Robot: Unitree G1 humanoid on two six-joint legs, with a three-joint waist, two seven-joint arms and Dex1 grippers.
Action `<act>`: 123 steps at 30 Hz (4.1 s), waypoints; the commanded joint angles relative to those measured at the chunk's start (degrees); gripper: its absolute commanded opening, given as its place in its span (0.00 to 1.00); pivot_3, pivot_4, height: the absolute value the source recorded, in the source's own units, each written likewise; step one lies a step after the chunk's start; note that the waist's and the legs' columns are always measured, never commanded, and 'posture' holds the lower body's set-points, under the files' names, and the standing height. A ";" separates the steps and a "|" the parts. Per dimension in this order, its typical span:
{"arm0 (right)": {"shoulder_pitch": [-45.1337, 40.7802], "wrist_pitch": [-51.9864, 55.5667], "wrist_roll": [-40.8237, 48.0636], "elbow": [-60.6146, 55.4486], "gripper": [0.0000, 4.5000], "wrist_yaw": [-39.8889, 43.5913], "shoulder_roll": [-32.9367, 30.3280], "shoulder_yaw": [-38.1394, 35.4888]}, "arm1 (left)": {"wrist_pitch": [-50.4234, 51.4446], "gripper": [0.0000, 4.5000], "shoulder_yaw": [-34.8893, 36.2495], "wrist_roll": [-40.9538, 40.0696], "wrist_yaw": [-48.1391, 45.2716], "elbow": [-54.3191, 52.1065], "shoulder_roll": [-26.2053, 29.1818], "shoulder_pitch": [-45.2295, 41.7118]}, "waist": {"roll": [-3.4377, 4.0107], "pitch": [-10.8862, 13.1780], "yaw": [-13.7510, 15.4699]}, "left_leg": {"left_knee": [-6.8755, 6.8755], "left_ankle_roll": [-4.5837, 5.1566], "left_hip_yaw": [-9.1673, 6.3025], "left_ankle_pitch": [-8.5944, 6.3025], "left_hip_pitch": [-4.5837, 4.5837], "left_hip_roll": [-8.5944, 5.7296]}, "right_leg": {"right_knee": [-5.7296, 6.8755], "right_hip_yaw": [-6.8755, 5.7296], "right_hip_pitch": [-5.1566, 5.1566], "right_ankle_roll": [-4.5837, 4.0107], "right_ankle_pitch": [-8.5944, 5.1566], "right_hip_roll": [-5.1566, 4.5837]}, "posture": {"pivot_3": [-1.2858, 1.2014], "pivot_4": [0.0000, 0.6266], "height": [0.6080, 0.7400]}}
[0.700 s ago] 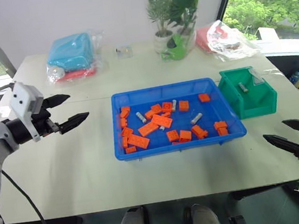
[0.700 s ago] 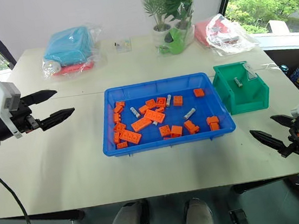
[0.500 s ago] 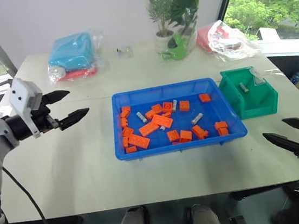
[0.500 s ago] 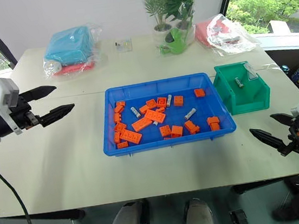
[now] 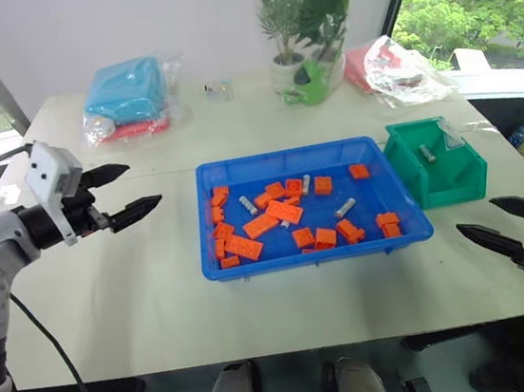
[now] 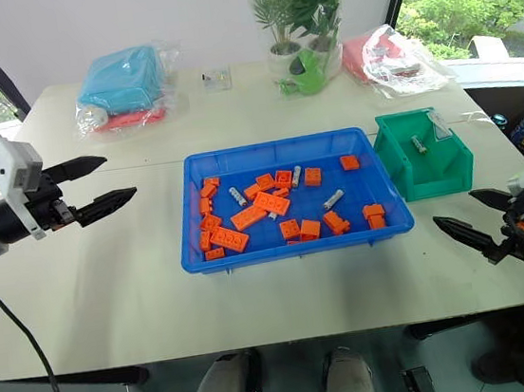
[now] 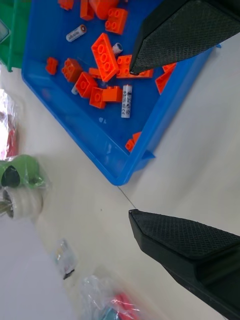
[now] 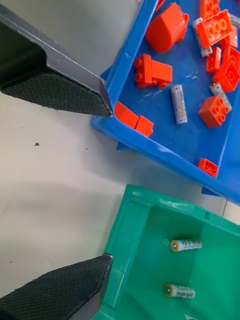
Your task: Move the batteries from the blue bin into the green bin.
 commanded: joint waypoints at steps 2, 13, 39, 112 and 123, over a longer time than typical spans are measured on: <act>-4.34 -1.75 -0.51 0.47 0.99 2.15 -4.20 2.19 | 1.12 1.00 1.82 -2.25 -0.64 -3.95 0.90 0.58 | 0.03 0.03 -0.05 | 0.02 0.00 0.01 0.00 0.00 0.00 | 0.00 0.01 0.01 -0.01 0.00 -0.01 | 0.52 0.24 0.40; -48.05 8.39 0.84 2.58 0.99 3.80 -0.16 35.46 | 6.86 1.00 0.99 -9.44 -8.15 -10.32 6.22 -0.53 | -0.03 0.17 -1.53 | -0.09 0.00 0.00 0.00 0.11 0.06 | 0.07 0.07 -0.14 -0.15 0.04 -0.04 | 0.52 0.24 0.40; -76.05 -0.93 -25.29 50.85 0.99 -3.27 41.19 64.92 | 11.24 1.00 6.80 -13.47 -6.31 -16.46 9.03 5.37 | -0.44 0.23 -1.66 | -0.34 -0.55 0.04 0.45 0.18 0.11 | 1.11 1.31 -1.40 -0.21 0.28 1.18 | 0.52 0.24 0.40; -58.30 8.78 -17.50 17.77 0.99 6.50 16.42 53.23 | 10.28 1.00 -3.44 -13.48 -4.04 -15.36 2.92 -1.13 | -0.79 0.11 -0.98 | -0.32 -0.67 1.25 0.53 0.51 1.01 | 0.76 2.89 -1.55 -1.10 0.66 1.95 | 0.52 0.24 0.40; -59.81 -1.86 -25.74 29.76 0.99 6.43 21.60 61.37 | 11.47 1.00 -2.42 -15.22 -3.03 -18.73 3.26 1.42 | -0.80 0.13 -0.14 | -0.29 -0.70 1.31 0.52 0.51 0.99 | 0.66 2.90 -1.51 -1.19 0.71 2.01 | 0.52 0.24 0.40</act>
